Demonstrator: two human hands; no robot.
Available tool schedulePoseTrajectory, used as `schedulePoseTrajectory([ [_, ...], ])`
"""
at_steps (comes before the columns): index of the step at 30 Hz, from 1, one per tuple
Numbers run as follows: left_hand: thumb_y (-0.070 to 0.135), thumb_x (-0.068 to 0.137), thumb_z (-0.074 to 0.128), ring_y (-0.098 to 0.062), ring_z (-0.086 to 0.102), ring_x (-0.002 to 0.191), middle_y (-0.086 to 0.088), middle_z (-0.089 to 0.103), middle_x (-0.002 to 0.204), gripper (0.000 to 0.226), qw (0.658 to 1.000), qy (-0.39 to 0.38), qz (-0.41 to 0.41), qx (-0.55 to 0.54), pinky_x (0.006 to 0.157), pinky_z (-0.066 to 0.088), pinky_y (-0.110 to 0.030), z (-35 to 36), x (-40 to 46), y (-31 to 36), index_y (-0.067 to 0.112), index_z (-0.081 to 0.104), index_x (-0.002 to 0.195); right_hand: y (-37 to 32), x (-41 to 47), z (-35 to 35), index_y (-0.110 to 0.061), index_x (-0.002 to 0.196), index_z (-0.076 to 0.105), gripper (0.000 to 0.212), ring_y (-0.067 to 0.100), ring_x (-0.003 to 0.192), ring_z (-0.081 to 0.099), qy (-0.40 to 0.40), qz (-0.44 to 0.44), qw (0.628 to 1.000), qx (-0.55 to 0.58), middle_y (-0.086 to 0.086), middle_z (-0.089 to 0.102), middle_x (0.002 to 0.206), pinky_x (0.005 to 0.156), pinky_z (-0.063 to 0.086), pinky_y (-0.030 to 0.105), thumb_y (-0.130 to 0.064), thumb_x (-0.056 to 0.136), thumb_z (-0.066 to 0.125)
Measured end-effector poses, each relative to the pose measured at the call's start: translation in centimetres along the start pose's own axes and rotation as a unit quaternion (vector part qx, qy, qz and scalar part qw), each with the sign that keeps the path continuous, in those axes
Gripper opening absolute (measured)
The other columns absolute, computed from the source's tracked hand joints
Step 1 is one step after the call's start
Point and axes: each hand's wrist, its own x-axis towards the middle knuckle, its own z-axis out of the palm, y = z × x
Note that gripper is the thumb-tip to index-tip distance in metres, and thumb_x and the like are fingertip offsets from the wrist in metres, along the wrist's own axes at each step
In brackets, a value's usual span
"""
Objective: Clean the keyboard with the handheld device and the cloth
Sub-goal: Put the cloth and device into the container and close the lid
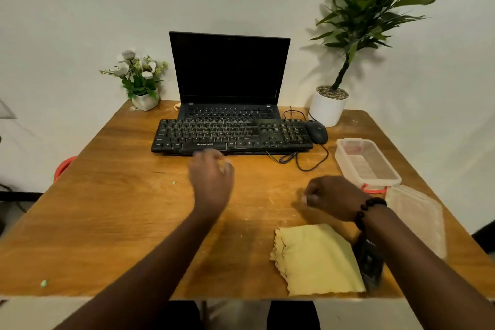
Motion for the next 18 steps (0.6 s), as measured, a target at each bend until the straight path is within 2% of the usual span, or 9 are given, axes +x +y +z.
schedulePoseTrajectory([
  [3, 0.024, 0.096, 0.061, -0.018, 0.044, 0.112, 0.0, 0.054, 0.116, 0.02, 0.991, -0.123, 0.042, -0.023, 0.093, 0.038, -0.036, 2.2, -5.1, 1.8, 0.018, 0.061, 0.115, -0.6, -2.5, 1.3, -0.02, 0.113, 0.062, 0.035, 0.02, 0.107, 0.055, -0.068, 0.001, 0.993, -0.099, 0.0, 0.061, 0.116, 0.089, 0.046, 0.033, -0.045, 0.089, 0.059],
  [6, 0.032, 0.097, 0.06, -0.017, 0.045, 0.115, 0.003, 0.055, 0.122, 0.029, 0.971, -0.222, 0.091, 0.005, 0.097, 0.037, -0.035, 3.4, -8.7, 2.7, 0.023, 0.06, 0.124, -1.2, -3.8, 2.5, -0.022, 0.124, 0.057, 0.039, 0.022, 0.117, 0.052, -0.063, 0.004, 0.99, -0.126, 0.0, 0.057, 0.126, 0.098, 0.041, 0.034, -0.038, 0.089, 0.062],
  [8, 0.04, 0.098, 0.057, -0.02, 0.047, 0.12, 0.001, 0.057, 0.128, 0.038, 0.951, -0.281, 0.126, 0.026, 0.101, 0.038, -0.037, 3.7, -9.8, 2.9, 0.022, 0.057, 0.131, -1.6, -4.2, 2.7, -0.021, 0.122, 0.058, 0.035, 0.022, 0.116, 0.053, -0.044, 0.004, 0.992, -0.117, 0.001, 0.058, 0.125, 0.095, 0.041, 0.032, -0.031, 0.089, 0.063],
  [10, 0.05, 0.098, 0.052, -0.022, 0.047, 0.125, 0.0, 0.058, 0.134, 0.047, 0.929, -0.338, 0.149, 0.021, 0.103, 0.038, -0.039, 3.2, -10.4, 3.2, 0.024, 0.054, 0.137, -1.6, -4.5, 2.6, -0.024, 0.107, 0.062, 0.02, 0.019, 0.105, 0.056, -0.025, -0.013, 0.998, -0.061, -0.001, 0.061, 0.111, 0.082, 0.044, 0.028, -0.028, 0.088, 0.065],
  [12, 0.056, 0.098, 0.051, -0.017, 0.049, 0.125, 0.002, 0.058, 0.136, 0.051, 0.907, -0.397, 0.135, -0.042, 0.102, 0.041, -0.038, 2.0, -10.4, 3.4, 0.026, 0.053, 0.139, -1.2, -5.1, 2.0, -0.024, 0.089, 0.061, 0.008, 0.016, 0.092, 0.058, -0.014, -0.049, 0.998, 0.029, -0.005, 0.063, 0.095, 0.069, 0.043, 0.023, -0.026, 0.085, 0.067],
  [15, 0.055, 0.092, 0.065, -0.014, 0.064, 0.103, 0.005, 0.067, 0.114, 0.04, 0.868, -0.46, 0.068, -0.173, 0.083, 0.05, -0.034, -0.1, -9.2, 3.4, 0.027, 0.063, 0.119, -1.0, -6.5, 0.7, -0.019, 0.092, 0.066, 0.009, 0.01, 0.085, 0.062, -0.02, -0.09, 0.982, 0.167, -0.002, 0.068, 0.092, 0.065, 0.045, 0.018, -0.025, 0.086, 0.067],
  [18, 0.037, 0.088, 0.077, -0.017, 0.064, 0.081, -0.003, 0.068, 0.091, 0.032, 0.838, -0.464, 0.0, -0.288, 0.068, 0.047, -0.031, -1.9, -8.0, 3.3, 0.012, 0.064, 0.103, -1.1, -7.8, 0.2, -0.014, 0.098, 0.066, 0.016, 0.009, 0.08, 0.062, -0.021, -0.109, 0.948, 0.297, 0.006, 0.069, 0.096, 0.062, 0.045, 0.015, -0.028, 0.09, 0.065],
])
